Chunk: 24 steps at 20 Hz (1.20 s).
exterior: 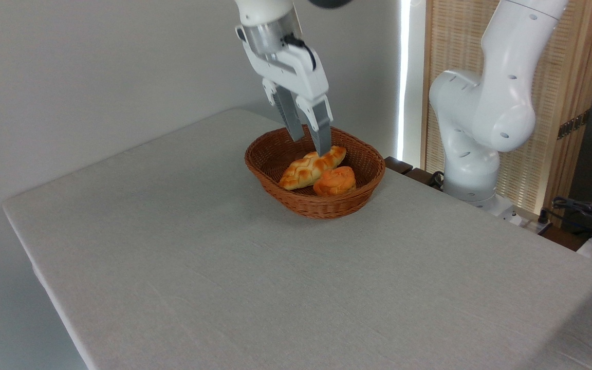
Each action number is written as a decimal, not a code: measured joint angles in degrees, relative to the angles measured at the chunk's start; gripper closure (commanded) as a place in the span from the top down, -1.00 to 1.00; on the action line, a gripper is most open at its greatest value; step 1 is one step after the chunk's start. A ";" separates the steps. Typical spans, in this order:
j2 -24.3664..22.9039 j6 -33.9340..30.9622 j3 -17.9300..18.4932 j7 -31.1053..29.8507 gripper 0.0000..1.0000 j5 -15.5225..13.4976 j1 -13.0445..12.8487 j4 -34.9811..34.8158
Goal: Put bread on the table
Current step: 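Lower the gripper into the basket and close on the orange roll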
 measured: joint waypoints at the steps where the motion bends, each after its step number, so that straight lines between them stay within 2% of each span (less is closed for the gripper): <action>1: 0.07 0.94 -0.05 0.00 1.00 0.39 -0.34 -1.53; 4: 0.35 3.86 -0.12 0.02 1.00 1.54 -1.37 -4.70; 8: 0.97 4.71 -0.27 0.60 1.00 3.89 -2.94 -7.26; 13: 2.17 7.74 -1.27 0.93 0.99 4.10 -3.76 -10.82; 14: 2.34 8.48 -1.34 0.93 0.75 4.11 -3.83 -11.30; 15: 2.48 9.18 -1.37 0.93 0.33 4.18 -3.87 -11.80; 16: 2.57 9.57 -1.38 1.01 0.03 4.28 -3.92 -12.19; 17: 2.62 9.80 -1.39 1.43 -0.09 4.36 -3.97 -12.46; 24: 2.63 9.86 -1.39 2.90 -0.13 4.46 -3.99 -12.55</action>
